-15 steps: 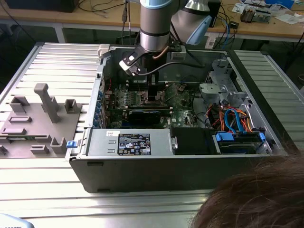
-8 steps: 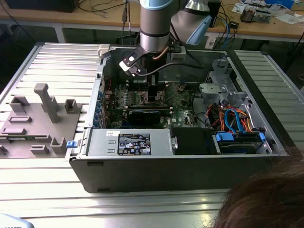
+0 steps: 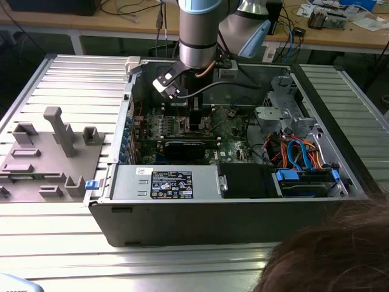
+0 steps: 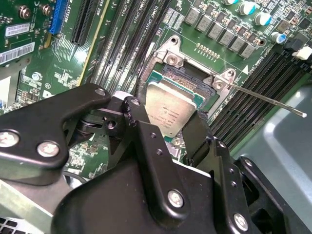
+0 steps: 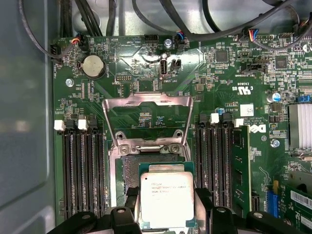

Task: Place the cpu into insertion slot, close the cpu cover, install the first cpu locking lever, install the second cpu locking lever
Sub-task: 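Place the cpu into insertion slot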

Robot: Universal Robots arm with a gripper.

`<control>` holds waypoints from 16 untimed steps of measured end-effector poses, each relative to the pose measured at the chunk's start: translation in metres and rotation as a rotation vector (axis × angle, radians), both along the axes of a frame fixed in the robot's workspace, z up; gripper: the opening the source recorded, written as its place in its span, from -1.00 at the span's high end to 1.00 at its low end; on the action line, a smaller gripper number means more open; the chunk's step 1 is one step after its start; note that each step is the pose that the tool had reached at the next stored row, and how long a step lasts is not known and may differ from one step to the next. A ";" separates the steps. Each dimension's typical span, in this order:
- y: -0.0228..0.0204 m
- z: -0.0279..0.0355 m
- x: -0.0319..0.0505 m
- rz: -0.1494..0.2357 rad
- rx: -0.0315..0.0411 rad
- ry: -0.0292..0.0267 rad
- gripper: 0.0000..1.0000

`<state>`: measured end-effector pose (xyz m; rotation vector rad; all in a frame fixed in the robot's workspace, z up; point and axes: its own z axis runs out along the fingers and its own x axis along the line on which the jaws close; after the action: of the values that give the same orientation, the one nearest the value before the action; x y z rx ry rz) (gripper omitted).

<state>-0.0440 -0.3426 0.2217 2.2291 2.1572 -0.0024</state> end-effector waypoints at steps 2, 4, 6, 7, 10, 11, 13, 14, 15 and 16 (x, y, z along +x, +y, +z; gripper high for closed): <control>0.0000 -0.0005 0.0000 0.000 0.0000 0.0000 -0.08; 0.0000 -0.0011 0.0000 0.000 0.0000 0.0000 -0.08; 0.0000 -0.0016 0.0000 0.000 0.0000 -0.0001 -0.08; 0.0000 -0.0019 0.0000 0.000 0.0000 0.0000 -0.08; 0.0002 -0.0036 0.0000 0.000 -0.0001 0.0000 -0.08; 0.0004 -0.0039 0.0000 0.000 -0.0001 0.0001 -0.08; 0.0022 -0.0041 0.0000 0.002 -0.0001 0.0000 -0.08; 0.0058 -0.0042 0.0000 0.004 0.0001 -0.0001 -0.08; 0.0071 -0.0043 0.0000 0.005 -0.0001 0.0000 -0.08; 0.0080 -0.0047 0.0000 0.006 0.0001 0.0000 -0.08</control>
<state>-0.0440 -0.3346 0.2170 2.2231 2.1634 -0.0021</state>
